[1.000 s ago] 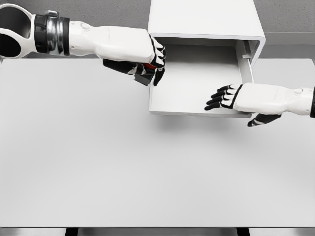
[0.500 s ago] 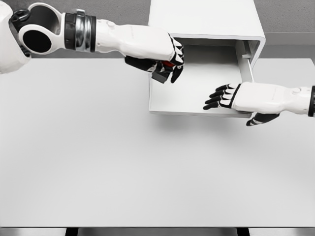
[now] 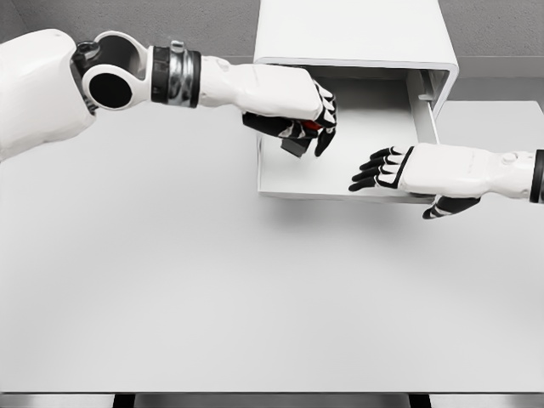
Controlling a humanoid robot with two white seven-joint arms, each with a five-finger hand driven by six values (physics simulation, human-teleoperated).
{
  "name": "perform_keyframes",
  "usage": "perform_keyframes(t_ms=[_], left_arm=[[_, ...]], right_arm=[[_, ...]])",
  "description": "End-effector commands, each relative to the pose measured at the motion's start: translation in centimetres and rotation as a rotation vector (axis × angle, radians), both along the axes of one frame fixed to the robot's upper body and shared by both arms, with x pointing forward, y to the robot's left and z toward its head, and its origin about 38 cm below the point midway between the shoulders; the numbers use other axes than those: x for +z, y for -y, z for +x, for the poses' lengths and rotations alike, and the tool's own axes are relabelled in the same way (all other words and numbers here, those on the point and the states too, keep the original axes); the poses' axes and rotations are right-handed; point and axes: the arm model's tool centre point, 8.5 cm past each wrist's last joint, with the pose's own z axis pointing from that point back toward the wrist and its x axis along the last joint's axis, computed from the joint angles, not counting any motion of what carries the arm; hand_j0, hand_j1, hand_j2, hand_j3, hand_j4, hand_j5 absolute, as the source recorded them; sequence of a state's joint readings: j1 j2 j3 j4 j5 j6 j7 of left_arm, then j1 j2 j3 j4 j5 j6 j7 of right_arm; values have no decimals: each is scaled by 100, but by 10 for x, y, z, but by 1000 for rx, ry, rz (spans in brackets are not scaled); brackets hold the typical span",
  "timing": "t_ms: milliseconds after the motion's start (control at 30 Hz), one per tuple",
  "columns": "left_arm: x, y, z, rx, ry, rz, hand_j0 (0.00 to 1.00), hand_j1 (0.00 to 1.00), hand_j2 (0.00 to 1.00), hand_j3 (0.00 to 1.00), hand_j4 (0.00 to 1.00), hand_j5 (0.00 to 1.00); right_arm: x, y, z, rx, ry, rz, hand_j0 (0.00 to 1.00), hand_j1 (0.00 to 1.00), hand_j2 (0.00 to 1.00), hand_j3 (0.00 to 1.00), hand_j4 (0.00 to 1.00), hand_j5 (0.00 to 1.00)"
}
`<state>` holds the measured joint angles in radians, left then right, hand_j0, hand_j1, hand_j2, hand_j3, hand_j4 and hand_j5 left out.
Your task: Slide open multi-storey tabletop storage cabinets and put open load switch and slide close multi-storey tabletop storage cabinets
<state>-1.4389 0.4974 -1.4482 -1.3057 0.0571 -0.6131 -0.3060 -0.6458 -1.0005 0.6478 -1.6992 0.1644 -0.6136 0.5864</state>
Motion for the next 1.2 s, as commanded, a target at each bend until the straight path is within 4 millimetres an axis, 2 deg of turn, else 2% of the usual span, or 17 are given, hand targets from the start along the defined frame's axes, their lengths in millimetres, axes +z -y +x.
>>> perform_keyframes(t_ms=[0,33,300,367,467,533,567,700,800,1000,1167], left_arm=[[7,2,4,12,16,-17,36,36,36,36,36,36],[2,1,4,13,4,-19,36,36,36,36,36,36],[1,5,11,28,7,-25,36,36,36,36,36,36],[0,5,11,29,5,-25,41,41,41,41,41,41],[1,6,11,28,5,-31,57,57,57,57,57,57],[2,8,11,28,0,-59,97,97,97,97,97,97],[2,8,11,28,0,-61,100,100,100,100,100,100],[3,7,11,30,-2,-67,100,100,100,100,100,100],[15,8,10,27,10,-112,100,100,100,100,100,100],[15,9,7,20,4,-133,100,100,100,100,100,100],[20,18,-9,-38,7,-158,100,100,100,100,100,100]], right_arm=[[1,1,0,-3,-3,4,100,100,100,100,100,100],[1,1,0,-3,-3,4,100,100,100,100,100,100],[1,1,0,-4,-3,5,100,100,100,100,100,100],[1,0,0,-3,-3,6,100,100,100,100,100,100],[1,0,0,-3,-2,7,100,100,100,100,100,100],[0,0,0,-4,-3,8,100,100,100,100,100,100],[1,0,0,-2,-2,8,100,100,100,100,100,100],[1,0,0,-2,-2,8,100,100,100,100,100,100],[0,0,0,-4,-2,7,100,100,100,100,100,100],[1,0,0,-2,-2,8,100,100,100,100,100,100],[0,0,0,-3,-3,9,100,100,100,100,100,100]])
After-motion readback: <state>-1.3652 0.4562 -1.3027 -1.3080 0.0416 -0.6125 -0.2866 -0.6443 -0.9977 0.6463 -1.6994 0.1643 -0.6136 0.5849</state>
